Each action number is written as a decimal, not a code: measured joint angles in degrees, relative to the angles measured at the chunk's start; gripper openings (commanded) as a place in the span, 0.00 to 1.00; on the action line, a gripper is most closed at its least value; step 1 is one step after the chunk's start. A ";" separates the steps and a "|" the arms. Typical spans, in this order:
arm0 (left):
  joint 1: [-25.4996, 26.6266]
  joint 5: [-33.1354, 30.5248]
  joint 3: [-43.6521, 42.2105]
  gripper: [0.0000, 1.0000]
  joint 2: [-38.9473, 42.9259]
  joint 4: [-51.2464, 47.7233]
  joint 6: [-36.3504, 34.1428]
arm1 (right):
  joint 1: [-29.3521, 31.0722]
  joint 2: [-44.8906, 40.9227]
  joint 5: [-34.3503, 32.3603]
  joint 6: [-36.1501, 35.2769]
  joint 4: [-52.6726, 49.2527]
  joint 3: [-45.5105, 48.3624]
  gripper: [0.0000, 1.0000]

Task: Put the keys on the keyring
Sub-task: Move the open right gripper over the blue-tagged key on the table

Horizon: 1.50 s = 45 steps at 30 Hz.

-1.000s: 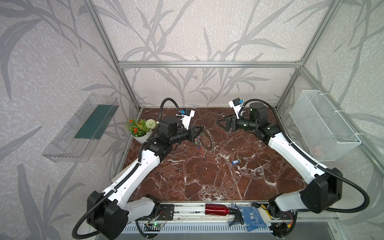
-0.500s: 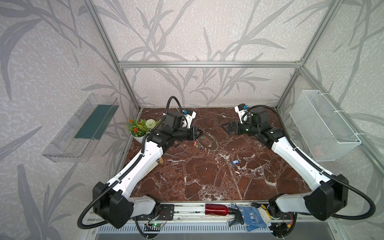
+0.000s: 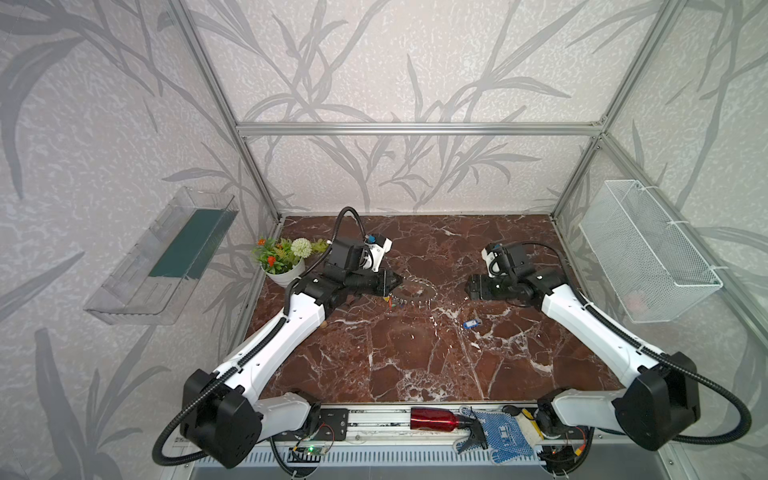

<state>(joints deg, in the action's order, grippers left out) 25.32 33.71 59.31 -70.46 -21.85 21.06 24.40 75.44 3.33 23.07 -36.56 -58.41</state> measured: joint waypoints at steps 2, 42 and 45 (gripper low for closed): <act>-0.04 -0.02 -0.52 0.00 0.39 0.17 -0.57 | 1.92 0.37 -2.82 2.84 -1.09 2.21 0.71; -0.57 2.29 -1.31 0.00 0.72 4.13 -0.94 | 9.53 19.67 -12.31 15.04 -2.27 2.54 0.24; -0.57 2.43 -1.31 0.00 0.72 4.44 -0.92 | 9.92 19.85 -12.72 14.99 -2.29 1.90 0.27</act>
<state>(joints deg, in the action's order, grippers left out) 24.75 36.14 58.00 -69.73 -17.41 20.14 34.33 95.29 -9.39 38.06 -38.85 -56.51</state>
